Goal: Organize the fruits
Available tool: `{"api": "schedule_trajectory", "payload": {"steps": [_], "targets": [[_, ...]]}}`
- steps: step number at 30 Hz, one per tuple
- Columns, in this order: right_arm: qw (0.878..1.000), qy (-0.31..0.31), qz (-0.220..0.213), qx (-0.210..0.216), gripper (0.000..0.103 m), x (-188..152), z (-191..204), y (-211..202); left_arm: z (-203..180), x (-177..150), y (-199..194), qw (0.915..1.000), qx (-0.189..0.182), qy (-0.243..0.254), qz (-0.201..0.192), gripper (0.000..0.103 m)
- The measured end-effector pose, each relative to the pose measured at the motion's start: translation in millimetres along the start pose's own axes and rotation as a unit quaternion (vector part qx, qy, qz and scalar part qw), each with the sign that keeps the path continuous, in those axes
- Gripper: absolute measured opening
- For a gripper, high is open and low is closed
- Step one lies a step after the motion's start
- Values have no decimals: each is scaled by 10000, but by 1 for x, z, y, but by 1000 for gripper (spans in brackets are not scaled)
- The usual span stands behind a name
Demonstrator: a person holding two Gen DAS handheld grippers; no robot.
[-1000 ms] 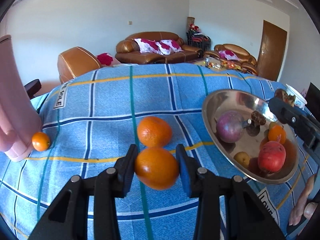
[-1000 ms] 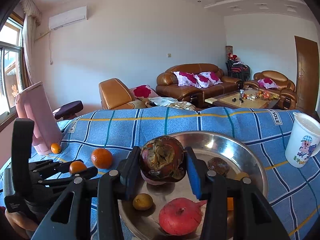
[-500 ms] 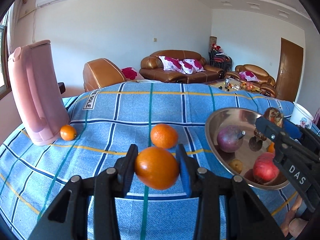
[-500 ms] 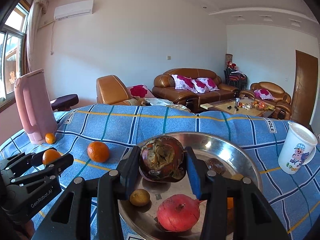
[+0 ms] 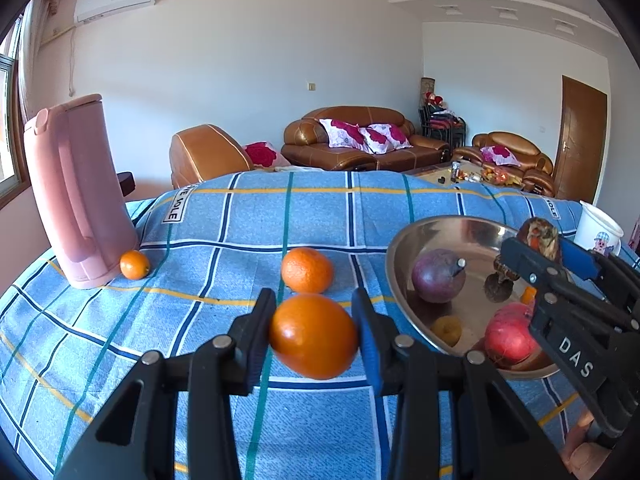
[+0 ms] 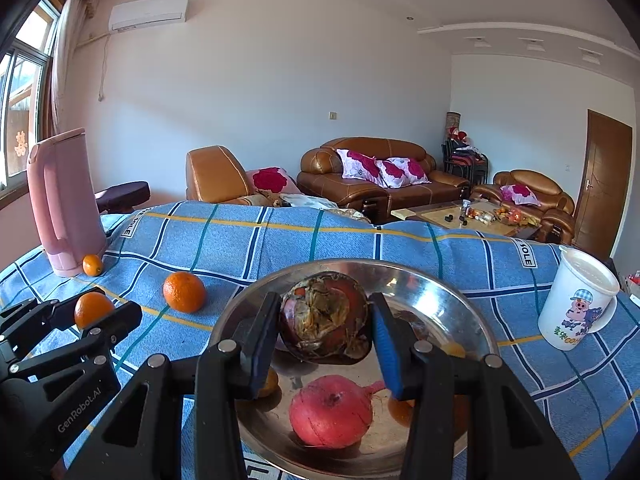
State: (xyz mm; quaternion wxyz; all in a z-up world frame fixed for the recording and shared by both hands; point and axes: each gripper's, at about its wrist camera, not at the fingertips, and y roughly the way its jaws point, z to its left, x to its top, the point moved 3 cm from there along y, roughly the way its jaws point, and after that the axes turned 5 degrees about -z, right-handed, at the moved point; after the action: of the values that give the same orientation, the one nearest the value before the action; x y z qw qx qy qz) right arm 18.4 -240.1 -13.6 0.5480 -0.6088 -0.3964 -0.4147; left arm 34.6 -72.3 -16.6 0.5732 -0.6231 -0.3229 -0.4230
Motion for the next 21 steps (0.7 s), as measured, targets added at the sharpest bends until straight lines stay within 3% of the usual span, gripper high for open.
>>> {"api": "schedule_trajectory", "payload": {"steps": [21], "targets": [[9994, 39, 28, -345, 47, -3, -50, -3, -55, 8, -2, 9992, -76, 325, -219, 41]]}}
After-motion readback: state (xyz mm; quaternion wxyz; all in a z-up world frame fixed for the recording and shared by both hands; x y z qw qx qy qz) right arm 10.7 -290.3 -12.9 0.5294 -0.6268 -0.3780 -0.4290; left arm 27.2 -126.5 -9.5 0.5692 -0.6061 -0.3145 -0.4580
